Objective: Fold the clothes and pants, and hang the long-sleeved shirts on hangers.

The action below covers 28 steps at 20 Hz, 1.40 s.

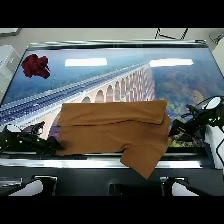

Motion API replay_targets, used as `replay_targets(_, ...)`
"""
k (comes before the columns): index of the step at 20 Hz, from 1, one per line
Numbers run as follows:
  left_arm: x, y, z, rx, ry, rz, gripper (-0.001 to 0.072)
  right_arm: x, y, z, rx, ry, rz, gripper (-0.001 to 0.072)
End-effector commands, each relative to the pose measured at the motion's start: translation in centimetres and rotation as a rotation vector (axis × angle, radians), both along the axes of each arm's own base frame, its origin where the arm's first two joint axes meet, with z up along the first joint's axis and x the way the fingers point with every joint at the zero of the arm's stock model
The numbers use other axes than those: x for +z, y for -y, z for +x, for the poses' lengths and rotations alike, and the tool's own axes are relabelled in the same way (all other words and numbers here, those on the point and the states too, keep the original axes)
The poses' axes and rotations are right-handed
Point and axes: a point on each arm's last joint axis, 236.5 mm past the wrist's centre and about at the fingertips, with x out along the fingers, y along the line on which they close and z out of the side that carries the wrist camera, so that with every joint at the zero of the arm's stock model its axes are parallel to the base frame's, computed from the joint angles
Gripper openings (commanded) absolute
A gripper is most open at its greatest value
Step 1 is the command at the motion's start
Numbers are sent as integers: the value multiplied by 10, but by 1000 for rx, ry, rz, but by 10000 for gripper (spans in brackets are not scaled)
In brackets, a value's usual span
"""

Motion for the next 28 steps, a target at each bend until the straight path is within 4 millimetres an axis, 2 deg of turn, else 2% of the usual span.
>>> replay_targets(1, -9, 7, 1, -2, 10, 6, 204, 0, -2, -7, 4, -18, 7, 526)
replay_targets(2, -8, 8, 1, -6, 9, 3, 84, -1, -3, -12, 6, -31, 8, 526)
replay_targets(3, -8, 9, -1, -9, 5, -1, 18, -5, -5, -19, 6, -44, 10, 527)
replay_targets(6, -5, 10, -2, -14, 4, -5, 18, -31, -19, -58, -6, -107, 29, 558)
replay_targets(8, -4, 9, 0, -9, 13, -1, 18, -51, -39, -76, -29, -119, 89, 563)
replay_targets(11, -3, 8, 0, -10, 18, 0, 18, -65, -70, -68, -105, -47, 201, 562)
replay_targets(14, 0, 9, 1, -12, 24, 0, 18, -73, -78, -67, -152, -30, 214, 561)
replay_targets(17, 0, 9, 0, -13, 23, -1, 18, -77, -86, -82, -165, -73, 238, 544)
replay_targets(18, 0, 9, 0, -13, 23, -1, 18, -78, -88, -87, -164, -87, 244, 497)
replay_targets(19, 0, 9, 0, -13, 23, -1, 18, -77, -89, -90, -163, -97, 248, 385)
replay_targets(20, 0, 9, 0, -14, 22, -2, 18, -75, -90, -91, -161, -105, 257, 238)
replay_targets(21, 2, 9, 0, -16, 22, -5, 18, -70, -94, -93, -141, -110, 283, 37)
replay_targets(22, 5, 8, 3, -20, 29, -5, 18, -64, -96, -94, -99, -99, 309, 33)
replay_targets(23, 10, 5, 8, -19, 46, -3, 18, -56, -94, -91, -60, -82, 322, 32)
replay_targets(25, 27, -3, 24, -19, 95, 5, 18, -36, -84, -65, -35, -19, 302, 31)
replay_targets(26, 37, -6, 32, -28, 114, 5, 17, -23, -78, -46, -42, 17, 288, 30)
replay_targets(28, 57, -13, 60, -27, 176, 35, 17, 2, -62, 5, -56, 160, 225, 29)
